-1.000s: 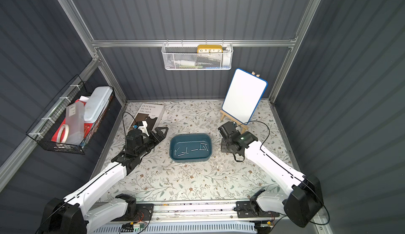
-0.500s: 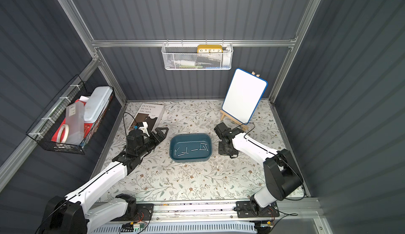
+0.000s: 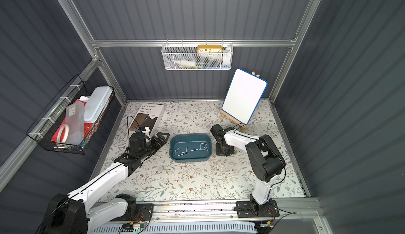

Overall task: Take out the screws from the storage box
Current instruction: Place the screw at the center of the board.

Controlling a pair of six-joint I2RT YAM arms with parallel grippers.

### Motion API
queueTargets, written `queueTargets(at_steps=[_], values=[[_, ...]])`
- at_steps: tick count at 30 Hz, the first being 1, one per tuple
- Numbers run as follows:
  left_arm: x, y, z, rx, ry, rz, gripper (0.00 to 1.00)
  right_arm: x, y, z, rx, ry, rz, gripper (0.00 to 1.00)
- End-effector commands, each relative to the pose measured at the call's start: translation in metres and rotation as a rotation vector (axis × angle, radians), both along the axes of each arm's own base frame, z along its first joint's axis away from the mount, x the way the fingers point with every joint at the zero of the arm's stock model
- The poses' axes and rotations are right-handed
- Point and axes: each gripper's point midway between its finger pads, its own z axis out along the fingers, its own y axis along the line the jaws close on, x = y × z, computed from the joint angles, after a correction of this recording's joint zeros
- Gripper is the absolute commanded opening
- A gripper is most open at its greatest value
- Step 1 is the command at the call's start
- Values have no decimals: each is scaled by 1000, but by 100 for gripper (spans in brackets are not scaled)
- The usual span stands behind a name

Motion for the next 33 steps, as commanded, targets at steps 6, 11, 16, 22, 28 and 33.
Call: queueTargets(at_steps=[6, 11, 16, 22, 28, 33], values=[[-9, -7, -16, 17, 80, -47, 91, -6, -5, -6, -18, 34, -6, 21], [-6, -9, -23, 39, 99, -54, 87, -5, -4, 7, -4, 10, -7, 28], [-2, -19, -20, 37, 96, -75, 84, -1, -4, 35, 8, -38, -3, 29], [1, -32, -21, 37, 87, -97, 84, 3, 13, 96, 94, -166, 72, 29], [9, -38, -5, -23, 12, -99, 85, 0, 52, 153, 175, -255, 150, 30], [16, -43, -7, -26, 0, -108, 85, 3, 90, 154, 163, -221, 194, 30]])
